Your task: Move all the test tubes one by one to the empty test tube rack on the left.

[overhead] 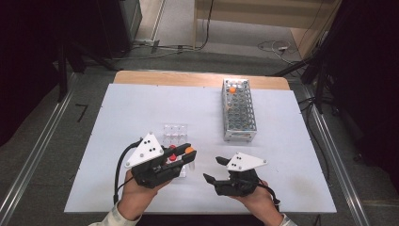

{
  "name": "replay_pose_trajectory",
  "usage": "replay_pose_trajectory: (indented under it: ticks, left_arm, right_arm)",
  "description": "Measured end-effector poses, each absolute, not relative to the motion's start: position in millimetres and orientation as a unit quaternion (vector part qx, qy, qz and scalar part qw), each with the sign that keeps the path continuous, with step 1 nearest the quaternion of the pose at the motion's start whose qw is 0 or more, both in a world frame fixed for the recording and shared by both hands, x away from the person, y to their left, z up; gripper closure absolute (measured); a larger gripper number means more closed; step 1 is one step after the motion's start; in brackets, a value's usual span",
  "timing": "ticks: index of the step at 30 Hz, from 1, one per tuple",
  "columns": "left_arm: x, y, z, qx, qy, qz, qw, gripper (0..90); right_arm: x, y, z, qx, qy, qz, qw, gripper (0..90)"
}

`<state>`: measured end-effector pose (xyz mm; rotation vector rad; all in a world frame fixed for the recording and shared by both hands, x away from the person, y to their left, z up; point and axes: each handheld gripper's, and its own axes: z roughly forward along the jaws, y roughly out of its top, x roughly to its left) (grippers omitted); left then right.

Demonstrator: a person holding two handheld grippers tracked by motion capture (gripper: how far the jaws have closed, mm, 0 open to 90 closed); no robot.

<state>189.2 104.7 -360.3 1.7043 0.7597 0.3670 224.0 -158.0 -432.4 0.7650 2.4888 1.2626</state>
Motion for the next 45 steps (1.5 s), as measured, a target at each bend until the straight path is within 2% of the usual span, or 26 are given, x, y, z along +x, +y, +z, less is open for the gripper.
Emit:
replay_pose_trajectory:
  ticks: [19, 45]
  left_arm:
    - [186.6, 138.9, -339.1, 0.704, 0.347, 0.185, 0.591, 70.3]
    - [195.6, 174.6, -347.6, 0.685, 0.396, 0.213, 0.573, 70.3]
  right_arm:
    - [227.2, -158.5, -436.6, 0.270, 0.855, 0.425, 0.122, 30.2]
    - [227.7, -159.8, -437.4, 0.274, 0.854, 0.424, 0.124, 30.5]
